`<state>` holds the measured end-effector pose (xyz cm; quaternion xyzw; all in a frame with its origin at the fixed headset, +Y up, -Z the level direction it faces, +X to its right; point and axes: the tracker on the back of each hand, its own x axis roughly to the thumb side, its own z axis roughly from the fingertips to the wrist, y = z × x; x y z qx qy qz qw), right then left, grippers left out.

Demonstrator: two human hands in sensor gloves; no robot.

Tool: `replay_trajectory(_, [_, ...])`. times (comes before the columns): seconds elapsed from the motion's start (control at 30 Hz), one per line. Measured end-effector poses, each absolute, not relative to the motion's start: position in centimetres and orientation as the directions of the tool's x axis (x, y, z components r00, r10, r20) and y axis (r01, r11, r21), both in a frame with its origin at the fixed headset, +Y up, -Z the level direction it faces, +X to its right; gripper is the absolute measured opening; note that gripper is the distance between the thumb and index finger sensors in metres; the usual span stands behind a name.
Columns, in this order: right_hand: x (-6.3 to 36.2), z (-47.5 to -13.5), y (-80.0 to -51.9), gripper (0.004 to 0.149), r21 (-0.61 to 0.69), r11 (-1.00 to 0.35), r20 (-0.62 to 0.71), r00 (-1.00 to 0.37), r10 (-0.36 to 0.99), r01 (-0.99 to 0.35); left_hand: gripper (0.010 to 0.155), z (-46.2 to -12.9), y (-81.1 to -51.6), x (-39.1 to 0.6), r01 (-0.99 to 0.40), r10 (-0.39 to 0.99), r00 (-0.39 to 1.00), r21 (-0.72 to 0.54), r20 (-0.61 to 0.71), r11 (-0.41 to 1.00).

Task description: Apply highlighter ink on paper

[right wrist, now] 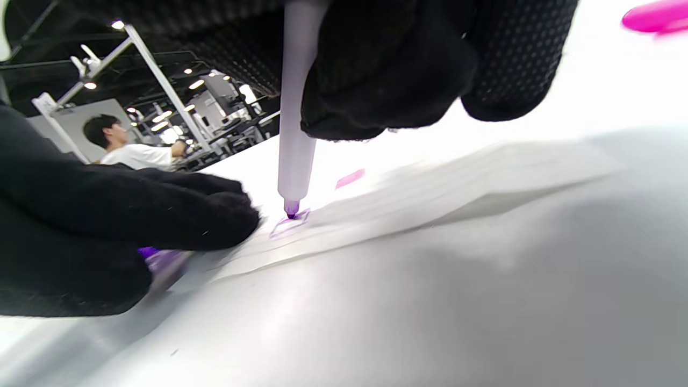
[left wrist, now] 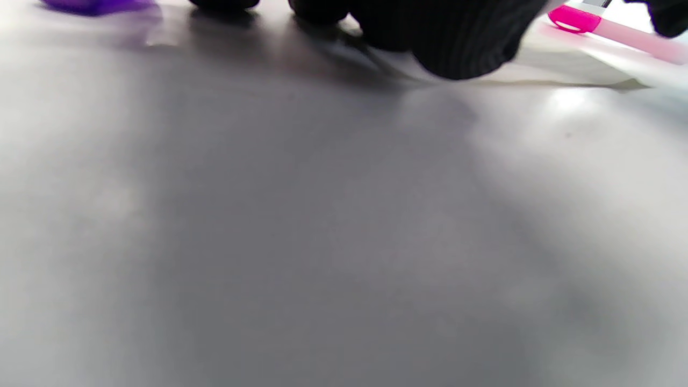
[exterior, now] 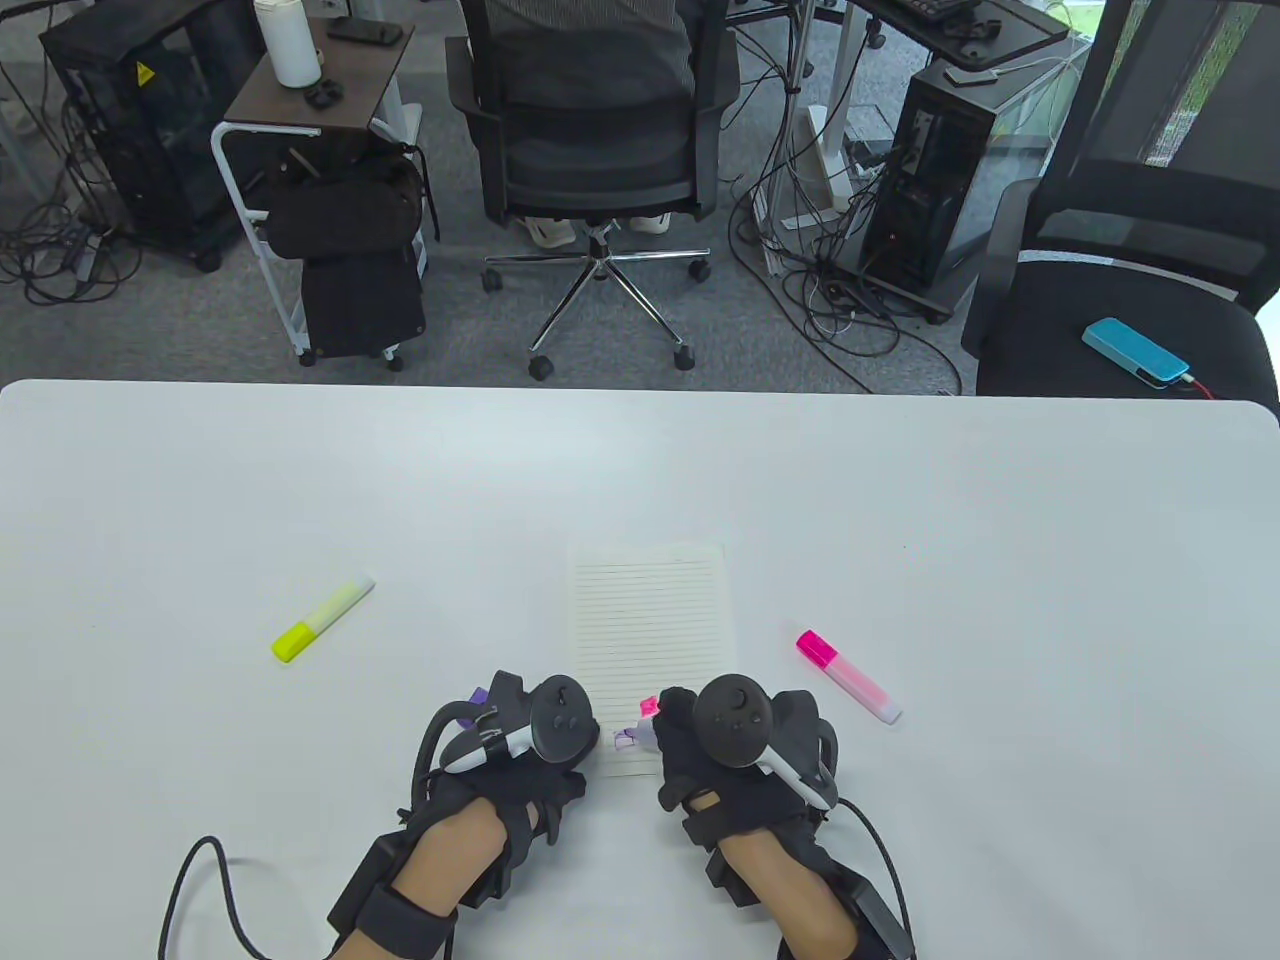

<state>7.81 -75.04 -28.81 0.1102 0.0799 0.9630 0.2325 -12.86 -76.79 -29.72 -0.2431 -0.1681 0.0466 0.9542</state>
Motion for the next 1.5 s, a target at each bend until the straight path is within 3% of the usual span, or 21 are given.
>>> replay_trajectory(0.23, [8.25,-28.79,-74.52,0.039,0.193,-0.893,0.113,-0.895,0.432,-0.407,0.064,-29.73,-76.81,-12.86,-0.008,0.172,0.939,-0.480,0.297,0.877])
replay_trajectory(0.43, [7.71,-28.87,-75.22,0.039,0.211,-0.862,0.147,-0.857,0.493,-0.460,0.064,-29.72,-76.81,-12.86,-0.007,0.171,0.939,-0.480,0.298,0.877])
replay_trajectory(0.67, [8.04,-28.91,-74.89,0.039,0.189,-0.874,0.130,-0.871,0.474,-0.447,0.064,-29.73,-76.83,-12.85,-0.006,0.170,0.939,-0.481,0.298,0.877])
replay_trajectory(0.97, [8.00,-28.91,-74.62,0.038,0.254,-0.859,0.127,-0.865,0.485,-0.444,0.064,-29.73,-76.83,-12.84,-0.007,0.170,0.939,-0.481,0.298,0.877])
replay_trajectory(1.17, [7.96,-29.09,-75.11,0.039,0.203,-0.863,0.140,-0.859,0.493,-0.462,0.064,-29.74,-76.82,-12.84,-0.007,0.171,0.939,-0.481,0.298,0.877])
replay_trajectory(1.33, [8.00,-28.97,-74.67,0.038,0.265,-0.855,0.134,-0.861,0.491,-0.446,0.064,-29.76,-76.81,-12.85,-0.007,0.171,0.939,-0.482,0.298,0.876])
replay_trajectory(1.5, [7.93,-28.98,-74.91,0.038,0.201,-0.871,0.145,-0.866,0.478,-0.448,0.064,-29.76,-76.81,-12.85,-0.006,0.171,0.939,-0.482,0.298,0.876])
